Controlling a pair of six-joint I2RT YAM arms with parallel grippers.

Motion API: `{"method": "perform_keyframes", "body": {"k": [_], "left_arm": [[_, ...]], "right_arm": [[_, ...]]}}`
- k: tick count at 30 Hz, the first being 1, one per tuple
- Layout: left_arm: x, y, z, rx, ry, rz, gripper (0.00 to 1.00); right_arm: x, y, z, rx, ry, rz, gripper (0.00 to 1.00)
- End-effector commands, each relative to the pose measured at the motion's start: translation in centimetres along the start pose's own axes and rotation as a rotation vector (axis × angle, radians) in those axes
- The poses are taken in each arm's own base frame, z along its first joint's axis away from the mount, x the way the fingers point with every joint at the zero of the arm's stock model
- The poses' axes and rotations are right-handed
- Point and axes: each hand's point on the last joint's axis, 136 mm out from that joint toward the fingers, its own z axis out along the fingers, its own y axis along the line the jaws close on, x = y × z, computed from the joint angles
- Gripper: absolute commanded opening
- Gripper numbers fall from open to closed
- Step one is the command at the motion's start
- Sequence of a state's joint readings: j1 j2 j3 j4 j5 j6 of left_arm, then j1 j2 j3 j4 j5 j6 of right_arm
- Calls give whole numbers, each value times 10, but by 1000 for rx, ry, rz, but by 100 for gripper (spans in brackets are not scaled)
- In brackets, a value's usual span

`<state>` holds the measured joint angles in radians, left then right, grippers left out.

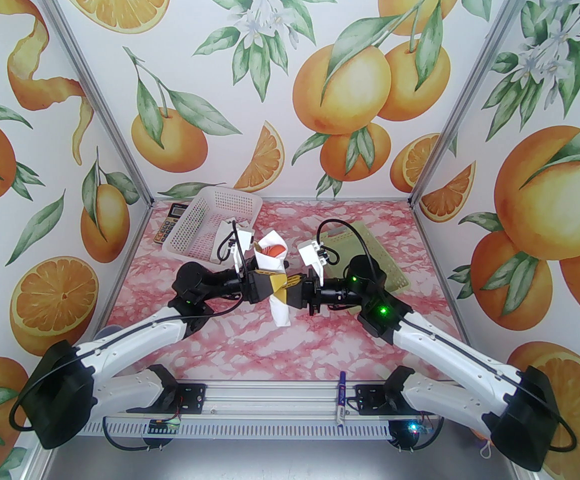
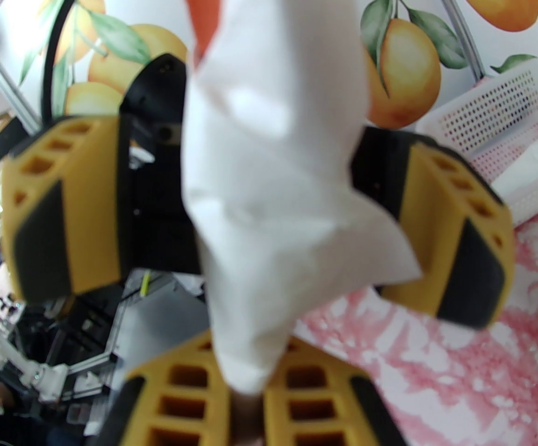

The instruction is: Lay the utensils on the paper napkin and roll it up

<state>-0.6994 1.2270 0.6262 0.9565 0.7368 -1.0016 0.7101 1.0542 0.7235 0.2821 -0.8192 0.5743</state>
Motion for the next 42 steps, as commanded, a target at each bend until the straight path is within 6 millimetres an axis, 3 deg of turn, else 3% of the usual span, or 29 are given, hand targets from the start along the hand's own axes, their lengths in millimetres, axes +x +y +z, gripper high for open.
{"method": "perform_keyframes", "body": {"k": [1,9,11,17,23,34,39,42], "left_arm": [[-12,-24,4,93,-29,43,93],[-15,-32,1,110,-46,61,78],[-18,-40,1,134,-46,66,66],[-20,-48,-1,156,-52,86,47],[-21,-48,-2,133,-55,105,42],[-26,-40,-6,72,-59,128,19],[-30,-36,-7,40,-63,138,10],[-31,-33,-8,25,-61,147,7]], "right_arm": [[-21,15,-1,-24,-59,-89,1],[-25,15,-7,13,-92,-109,1],[-27,11,-10,54,-105,-115,1],[-27,4,-13,112,-106,-117,1],[-24,0,-13,129,-88,-111,1],[-12,-9,-15,175,-43,-88,2],[5,-10,-16,167,24,-48,20],[16,-10,-20,167,47,-26,40]]}}
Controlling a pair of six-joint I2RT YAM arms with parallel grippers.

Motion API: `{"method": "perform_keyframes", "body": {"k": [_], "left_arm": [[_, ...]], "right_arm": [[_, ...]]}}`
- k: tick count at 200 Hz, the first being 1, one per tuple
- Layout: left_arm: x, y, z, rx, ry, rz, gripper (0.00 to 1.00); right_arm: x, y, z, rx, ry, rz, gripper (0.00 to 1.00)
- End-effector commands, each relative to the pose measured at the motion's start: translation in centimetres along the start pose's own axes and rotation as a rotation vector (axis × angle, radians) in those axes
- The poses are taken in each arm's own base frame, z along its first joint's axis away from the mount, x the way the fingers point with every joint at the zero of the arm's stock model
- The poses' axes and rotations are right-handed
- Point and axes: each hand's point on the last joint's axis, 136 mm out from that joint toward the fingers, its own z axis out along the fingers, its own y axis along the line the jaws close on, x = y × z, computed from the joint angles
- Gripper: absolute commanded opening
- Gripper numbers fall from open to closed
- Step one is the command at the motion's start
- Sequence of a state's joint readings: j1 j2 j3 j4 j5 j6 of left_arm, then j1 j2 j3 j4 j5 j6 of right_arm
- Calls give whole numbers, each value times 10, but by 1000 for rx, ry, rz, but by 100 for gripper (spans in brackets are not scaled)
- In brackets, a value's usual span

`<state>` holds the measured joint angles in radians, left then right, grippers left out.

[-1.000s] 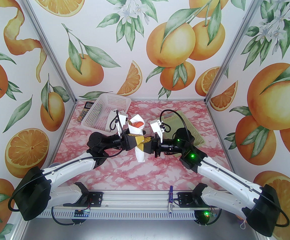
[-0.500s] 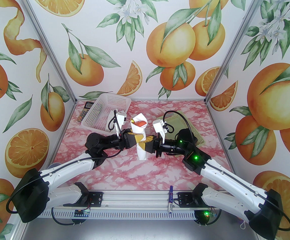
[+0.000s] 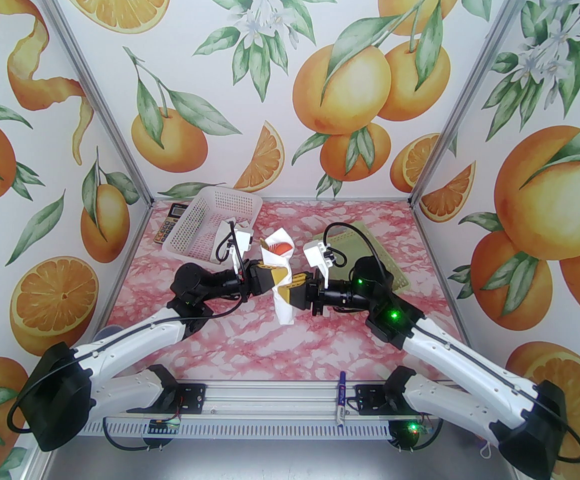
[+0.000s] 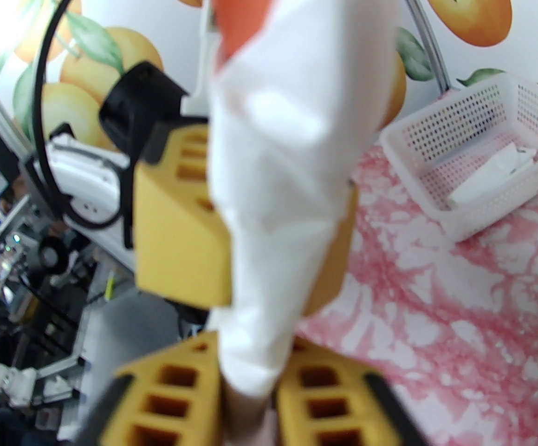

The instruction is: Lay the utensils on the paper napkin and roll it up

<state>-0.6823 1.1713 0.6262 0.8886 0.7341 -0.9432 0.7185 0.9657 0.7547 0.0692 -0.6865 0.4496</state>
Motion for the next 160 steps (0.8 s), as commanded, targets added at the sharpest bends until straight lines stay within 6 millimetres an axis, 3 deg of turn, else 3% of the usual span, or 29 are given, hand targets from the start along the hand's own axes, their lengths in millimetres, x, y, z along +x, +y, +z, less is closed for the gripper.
{"method": "perform_keyframes", "body": {"k": [1,13,33,86,122,160], "left_arm": [[-27,-26,-1,41,-56,94,7],[-28,-25,-1,36,-61,93,6],[-28,-23,-1,32,-61,86,6],[-27,-17,-1,11,-66,78,4],[-26,-10,-1,-15,-69,70,2],[-28,-8,0,-25,-75,63,1]], "right_arm": [[20,-3,-7,22,53,37,49],[25,-1,-9,6,48,46,59],[30,4,-9,-46,28,71,66],[31,13,-5,-118,-25,86,70],[29,19,2,-141,-37,78,65],[37,15,10,-135,-2,96,47]]}}
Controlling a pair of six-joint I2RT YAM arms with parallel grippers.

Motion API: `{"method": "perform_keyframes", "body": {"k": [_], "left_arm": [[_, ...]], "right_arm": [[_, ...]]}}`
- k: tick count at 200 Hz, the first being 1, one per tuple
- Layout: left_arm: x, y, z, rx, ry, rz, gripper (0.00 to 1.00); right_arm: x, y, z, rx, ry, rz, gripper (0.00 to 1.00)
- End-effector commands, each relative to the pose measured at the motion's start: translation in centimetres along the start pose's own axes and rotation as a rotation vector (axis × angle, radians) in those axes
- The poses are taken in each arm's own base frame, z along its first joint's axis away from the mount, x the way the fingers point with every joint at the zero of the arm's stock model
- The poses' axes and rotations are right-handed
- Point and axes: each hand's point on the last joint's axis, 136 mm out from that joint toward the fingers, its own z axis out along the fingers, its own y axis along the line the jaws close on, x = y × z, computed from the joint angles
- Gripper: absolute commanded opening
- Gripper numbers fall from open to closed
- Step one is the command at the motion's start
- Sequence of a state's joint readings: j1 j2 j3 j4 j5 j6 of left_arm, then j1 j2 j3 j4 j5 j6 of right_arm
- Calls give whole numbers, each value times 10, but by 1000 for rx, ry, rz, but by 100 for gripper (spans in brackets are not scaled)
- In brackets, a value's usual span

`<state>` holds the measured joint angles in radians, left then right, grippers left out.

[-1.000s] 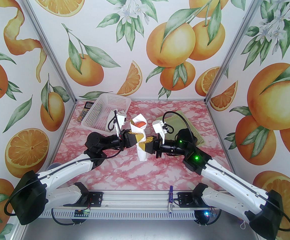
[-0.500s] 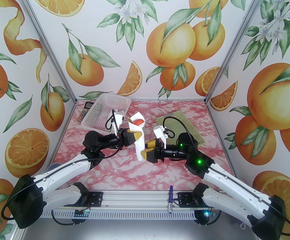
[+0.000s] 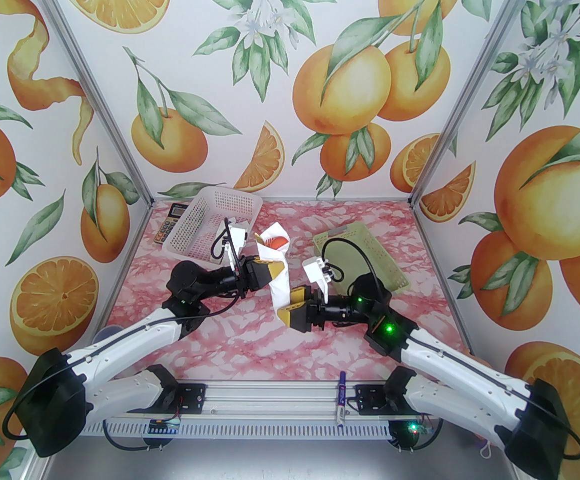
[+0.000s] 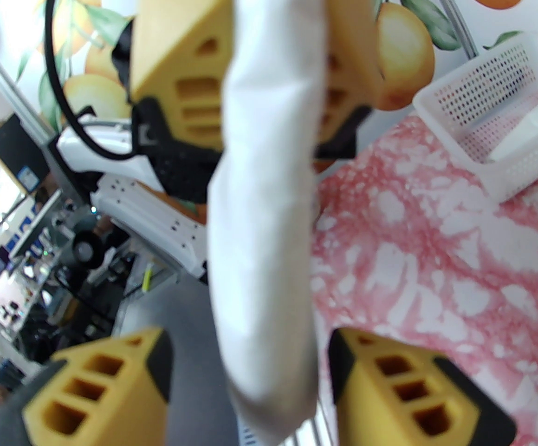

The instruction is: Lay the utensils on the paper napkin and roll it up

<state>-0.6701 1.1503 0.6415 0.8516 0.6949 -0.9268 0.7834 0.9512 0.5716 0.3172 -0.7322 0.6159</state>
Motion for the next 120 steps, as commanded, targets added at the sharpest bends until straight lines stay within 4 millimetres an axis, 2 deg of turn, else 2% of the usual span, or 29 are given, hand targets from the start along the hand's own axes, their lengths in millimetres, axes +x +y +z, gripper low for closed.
{"method": "perform_keyframes", "body": {"k": [1,52,120], "left_arm": [[-15,-9,2,8,-37,44,1],[-18,-1,2,-29,-43,33,0],[-25,3,4,-37,-41,22,0]], "right_arm": [[-2,1,4,-11,-7,-12,46],[8,-4,1,18,8,5,20],[42,-26,-5,126,112,48,17]]}}
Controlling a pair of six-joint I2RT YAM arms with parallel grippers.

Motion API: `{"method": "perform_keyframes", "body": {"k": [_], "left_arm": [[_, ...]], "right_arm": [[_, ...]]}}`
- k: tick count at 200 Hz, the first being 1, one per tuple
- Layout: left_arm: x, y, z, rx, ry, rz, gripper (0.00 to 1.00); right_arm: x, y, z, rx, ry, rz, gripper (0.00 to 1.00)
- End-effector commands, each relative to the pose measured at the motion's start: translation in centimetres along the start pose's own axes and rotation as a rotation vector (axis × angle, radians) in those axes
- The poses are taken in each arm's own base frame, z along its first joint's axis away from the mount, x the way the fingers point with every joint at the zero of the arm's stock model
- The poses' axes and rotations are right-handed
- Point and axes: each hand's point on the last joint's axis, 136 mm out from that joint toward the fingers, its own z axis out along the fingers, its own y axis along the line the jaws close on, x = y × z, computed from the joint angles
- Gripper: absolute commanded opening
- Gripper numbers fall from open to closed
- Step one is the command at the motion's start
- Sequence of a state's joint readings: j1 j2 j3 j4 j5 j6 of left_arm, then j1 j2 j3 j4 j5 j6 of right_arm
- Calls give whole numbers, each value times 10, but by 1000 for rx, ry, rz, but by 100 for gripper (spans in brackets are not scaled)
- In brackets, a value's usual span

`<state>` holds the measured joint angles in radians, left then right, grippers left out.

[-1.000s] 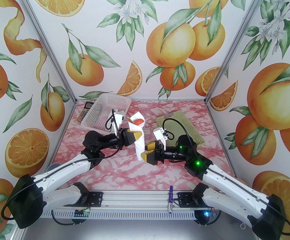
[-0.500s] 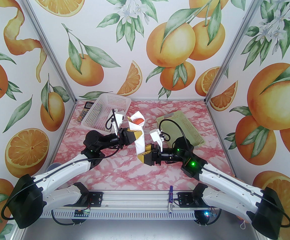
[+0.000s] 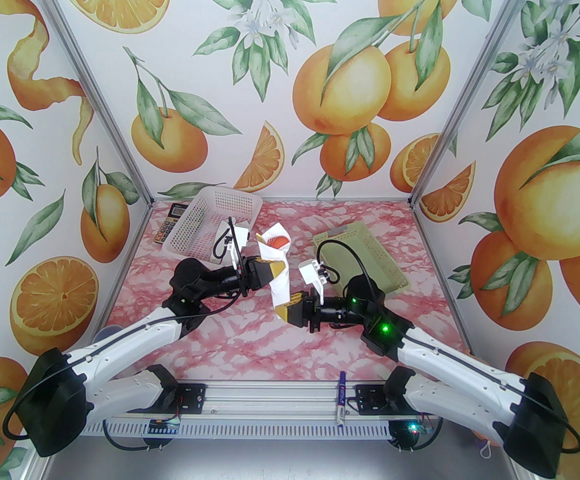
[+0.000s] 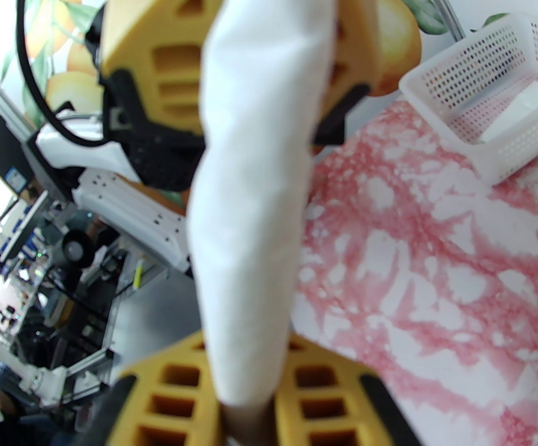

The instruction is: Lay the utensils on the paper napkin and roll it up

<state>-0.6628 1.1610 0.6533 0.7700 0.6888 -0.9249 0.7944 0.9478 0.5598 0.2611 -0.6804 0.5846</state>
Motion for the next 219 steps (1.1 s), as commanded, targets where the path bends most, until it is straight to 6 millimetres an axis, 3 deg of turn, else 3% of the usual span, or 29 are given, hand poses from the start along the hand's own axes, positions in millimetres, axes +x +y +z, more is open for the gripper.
{"method": "perform_keyframes", "body": {"k": [1,38,53,88,120,156,219], "left_arm": [[-30,-15,2,23,-69,68,0],[-30,-12,2,16,-66,66,0],[-30,-13,2,18,-63,65,0],[-29,-13,2,24,-61,64,0],[-27,-11,3,29,-56,58,0],[-24,-13,4,47,-47,53,0],[-19,-17,11,70,-32,49,0]], "right_arm": [[32,-14,-4,67,97,36,17],[41,-25,-12,157,153,15,18],[38,-24,-13,161,154,7,24],[16,0,-17,91,97,-41,56],[-14,11,-33,45,-14,-48,75],[-51,16,-50,-3,-149,-59,80],[-81,17,-32,-51,-183,-73,76]]}}
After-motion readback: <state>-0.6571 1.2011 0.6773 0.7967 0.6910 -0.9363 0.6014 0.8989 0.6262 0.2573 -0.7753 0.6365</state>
